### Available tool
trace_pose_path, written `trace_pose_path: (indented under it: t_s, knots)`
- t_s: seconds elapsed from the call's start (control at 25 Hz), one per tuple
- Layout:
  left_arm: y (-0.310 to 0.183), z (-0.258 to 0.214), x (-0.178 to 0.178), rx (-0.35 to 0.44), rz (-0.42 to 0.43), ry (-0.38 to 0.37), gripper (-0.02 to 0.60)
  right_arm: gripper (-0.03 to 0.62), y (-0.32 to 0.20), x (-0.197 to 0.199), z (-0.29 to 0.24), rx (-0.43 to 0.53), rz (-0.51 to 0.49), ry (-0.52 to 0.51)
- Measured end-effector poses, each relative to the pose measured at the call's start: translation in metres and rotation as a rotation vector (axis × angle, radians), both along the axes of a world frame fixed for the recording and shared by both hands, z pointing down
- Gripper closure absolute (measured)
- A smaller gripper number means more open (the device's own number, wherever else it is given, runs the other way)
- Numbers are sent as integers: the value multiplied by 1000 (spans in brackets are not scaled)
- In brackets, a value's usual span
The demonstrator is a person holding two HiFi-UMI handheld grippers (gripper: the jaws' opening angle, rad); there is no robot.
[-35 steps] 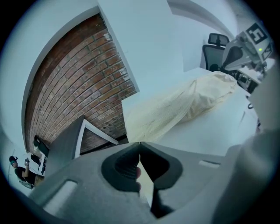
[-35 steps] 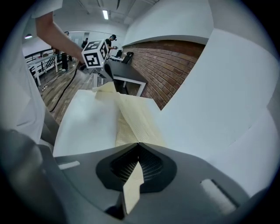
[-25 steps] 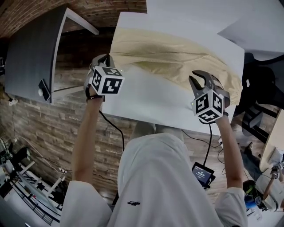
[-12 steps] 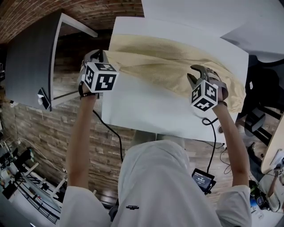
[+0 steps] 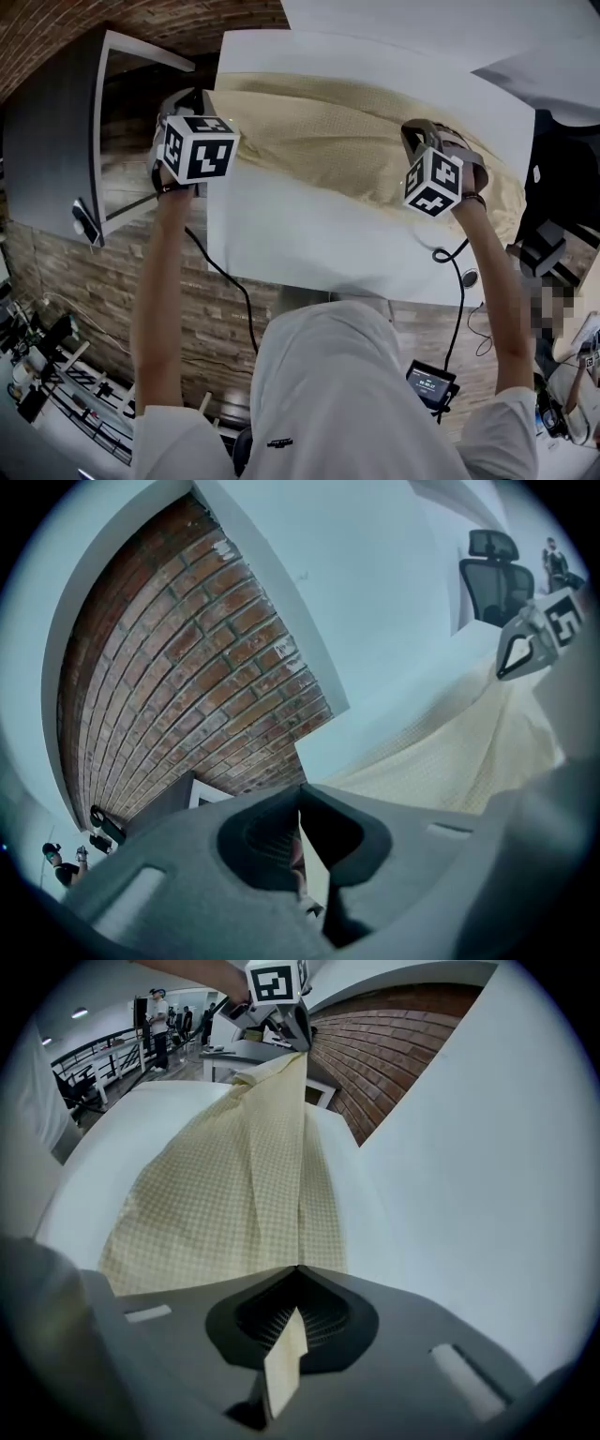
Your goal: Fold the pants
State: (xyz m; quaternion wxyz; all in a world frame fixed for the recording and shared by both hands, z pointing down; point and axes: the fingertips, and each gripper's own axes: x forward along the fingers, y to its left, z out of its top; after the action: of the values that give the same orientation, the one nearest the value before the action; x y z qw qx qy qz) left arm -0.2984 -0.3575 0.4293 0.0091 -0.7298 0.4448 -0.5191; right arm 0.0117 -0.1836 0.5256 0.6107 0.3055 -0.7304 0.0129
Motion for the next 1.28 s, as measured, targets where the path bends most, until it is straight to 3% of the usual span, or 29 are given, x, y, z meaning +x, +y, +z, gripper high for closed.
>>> trace_pose_path:
  t_s: [0.24,0.28,0.32,0.36,0.48,0.6,0.72,0.76,0.8,1.0,1.12,1.2,1.24,1.28]
  knots:
    - [-22,7,-3,6,-8,-14,574,586,-16,3,-10,-2,40,-72]
    - [-24,8,-4,7,-9,-19,574,549,-16,3,-10,-24,64,-106]
    - [-26,9,-5,8,-9,-24,574,459,-16,4,-9,-51,85,-134]
    - [-28,10,-6,10,-10,-29,574,433,-16,6,-6,-73,99,-149]
    - [-31,12,-7,14,-11,-37,574,491,-15,17,7,-124,111,-120]
    - [-32,14,-7,16,-3,-43,574,477,-10,18,21,-202,116,-112]
    - [-35,17,-7,18,3,-51,574,482,-12,19,22,-202,110,-103]
    - [-36,16,-7,20,0,-50,574,567,-13,20,20,-194,98,-93]
    - [-38,15,-7,23,-2,-48,574,588,-13,20,17,-192,84,-85]
    - [-39,7,-4,40,6,-41,574,586,-16,25,10,-171,79,-78]
    - [-39,6,-4,39,7,-41,574,462,-13,30,22,-240,95,-82]
    - [-41,7,-4,39,8,-43,574,503,-13,29,25,-272,88,-91]
    - [-42,6,-5,40,8,-45,574,579,-14,28,23,-269,81,-88]
    - [-43,5,-7,43,6,-47,574,582,-15,28,21,-262,72,-81]
